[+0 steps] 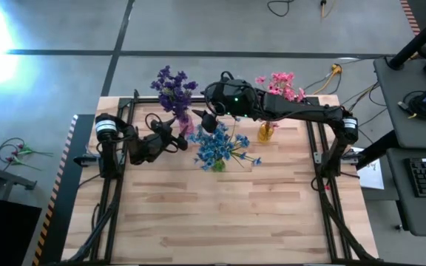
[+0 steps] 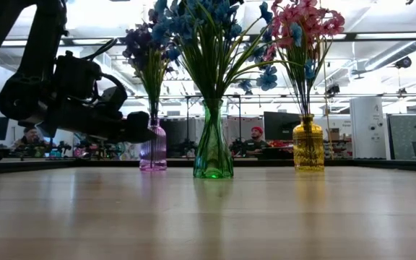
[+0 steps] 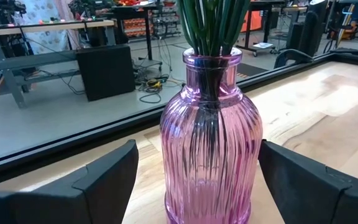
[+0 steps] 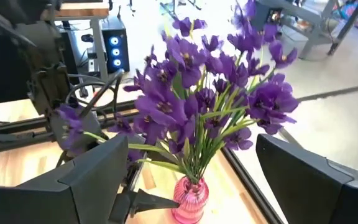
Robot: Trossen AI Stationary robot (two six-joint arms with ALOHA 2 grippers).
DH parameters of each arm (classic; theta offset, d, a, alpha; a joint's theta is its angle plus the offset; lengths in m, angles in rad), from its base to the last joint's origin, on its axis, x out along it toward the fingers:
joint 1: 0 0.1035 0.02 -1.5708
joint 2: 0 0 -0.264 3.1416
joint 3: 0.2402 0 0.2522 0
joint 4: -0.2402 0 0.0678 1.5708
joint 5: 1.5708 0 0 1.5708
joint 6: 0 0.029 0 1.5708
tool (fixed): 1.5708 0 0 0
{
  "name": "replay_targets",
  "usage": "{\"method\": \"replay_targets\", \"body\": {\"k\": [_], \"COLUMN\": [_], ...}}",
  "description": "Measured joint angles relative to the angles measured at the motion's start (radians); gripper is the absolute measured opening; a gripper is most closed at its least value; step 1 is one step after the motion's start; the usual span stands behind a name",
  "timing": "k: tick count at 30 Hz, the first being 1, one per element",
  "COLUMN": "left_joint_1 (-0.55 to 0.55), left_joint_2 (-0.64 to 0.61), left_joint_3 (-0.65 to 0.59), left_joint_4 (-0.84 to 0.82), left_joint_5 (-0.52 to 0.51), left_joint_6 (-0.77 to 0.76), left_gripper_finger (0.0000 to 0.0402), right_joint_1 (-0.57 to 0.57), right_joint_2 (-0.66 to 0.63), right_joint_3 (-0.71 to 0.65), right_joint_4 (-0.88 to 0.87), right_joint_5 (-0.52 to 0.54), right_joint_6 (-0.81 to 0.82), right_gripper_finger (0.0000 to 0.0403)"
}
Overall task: Sort flowers into vase by color
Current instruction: Return to Home Position
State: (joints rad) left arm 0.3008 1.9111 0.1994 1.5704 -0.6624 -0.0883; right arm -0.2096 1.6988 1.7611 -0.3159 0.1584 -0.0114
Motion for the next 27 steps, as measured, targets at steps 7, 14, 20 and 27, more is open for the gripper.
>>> {"method": "replay_targets", "body": {"k": [7, 14, 20, 27], "left_joint_1": [-0.014, -0.046, -0.118, -0.166], "left_joint_2": [-0.051, -0.164, -0.256, -0.322], "left_joint_3": [-0.034, -0.092, -0.132, -0.143], "left_joint_4": [0.0, 0.0, 0.001, 0.0], "left_joint_5": [0.0, 0.045, 0.101, 0.1], "left_joint_6": [0.0, 0.012, 0.038, 0.096], "left_gripper_finger": [0.0311, 0.0311, 0.0311, 0.0311], "right_joint_1": [0.023, 0.042, 0.084, 0.134], "right_joint_2": [-0.058, -0.127, -0.181, -0.26], "right_joint_3": [0.0, 0.0, 0.0, -0.009], "right_joint_4": [-0.002, -0.001, -0.02, -0.091], "right_joint_5": [-0.001, -0.002, -0.004, -0.002], "right_joint_6": [-0.094, -0.185, -0.263, -0.306], "right_gripper_finger": [0.0348, 0.0348, 0.0348, 0.0348]}}
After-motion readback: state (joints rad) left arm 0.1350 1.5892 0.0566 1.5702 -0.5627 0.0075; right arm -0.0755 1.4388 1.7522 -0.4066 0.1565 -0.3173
